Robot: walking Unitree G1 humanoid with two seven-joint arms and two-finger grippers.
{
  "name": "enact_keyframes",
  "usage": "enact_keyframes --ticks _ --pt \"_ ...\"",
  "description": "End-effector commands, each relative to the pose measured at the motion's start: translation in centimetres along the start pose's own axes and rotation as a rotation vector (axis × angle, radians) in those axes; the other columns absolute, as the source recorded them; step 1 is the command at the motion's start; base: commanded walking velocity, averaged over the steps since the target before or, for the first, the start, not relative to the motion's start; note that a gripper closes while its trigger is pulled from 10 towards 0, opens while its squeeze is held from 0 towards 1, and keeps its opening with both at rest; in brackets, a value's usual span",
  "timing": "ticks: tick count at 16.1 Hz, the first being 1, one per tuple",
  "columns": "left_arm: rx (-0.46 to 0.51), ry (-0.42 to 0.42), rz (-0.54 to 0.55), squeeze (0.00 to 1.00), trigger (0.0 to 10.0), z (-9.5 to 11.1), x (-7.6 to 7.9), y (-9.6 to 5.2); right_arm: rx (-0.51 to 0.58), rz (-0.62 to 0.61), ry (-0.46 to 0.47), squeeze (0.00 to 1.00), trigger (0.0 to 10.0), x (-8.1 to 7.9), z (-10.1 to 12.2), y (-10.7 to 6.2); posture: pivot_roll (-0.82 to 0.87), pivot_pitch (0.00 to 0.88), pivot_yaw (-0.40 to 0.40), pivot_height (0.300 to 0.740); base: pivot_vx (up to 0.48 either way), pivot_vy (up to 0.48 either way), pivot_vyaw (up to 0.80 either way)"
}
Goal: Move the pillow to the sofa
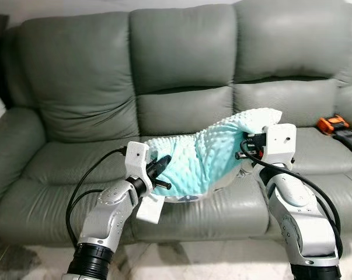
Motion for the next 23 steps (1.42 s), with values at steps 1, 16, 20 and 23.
enact_keyframes --ticks 1,16,20,23 --pt "0.034 0.009 -0.039 0.0 10.0 1.0 0.65 0.04 0.021 0.024 0.006 0.0 10.0 -0.58 0.74 0.2 -0.13 0.0 0.067 0.74 0.311 0.0 0.0" --pt "0.026 0.002 -0.073 0.0 10.0 0.49 1.32 -0.09 0.011 0.041 -0.013 0.0 10.0 -0.8 0.55 0.35 -0.14 0.0 0.059 0.74 0.286 0.0 0.0" --pt "0.027 -0.017 -0.08 0.0 10.0 0.44 1.39 -0.27 0.004 0.042 -0.016 0.0 10.0 -0.96 0.39 0.26 -0.14 0.0 0.06 0.74 0.0 0.0 0.0" --pt "0.018 -0.019 -0.086 0.0 10.0 0.18 1.62 -0.31 -0.007 0.038 -0.023 0.0 10.0 -0.92 0.1 0.29 -0.13 0.0 0.062 0.74 0.0 0.0 0.0"
Point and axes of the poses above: a point about 5 cm out from each wrist's last joint towards the gripper, its own y axis pointing out of the wrist towards the gripper, its own z axis along the axis of the wrist's last joint, x = y × z, the point moved 5 cm from there along y, pointing out of the wrist towards the gripper, and after that the axes turned 10 degrees about -y, right-handed, at the moved point
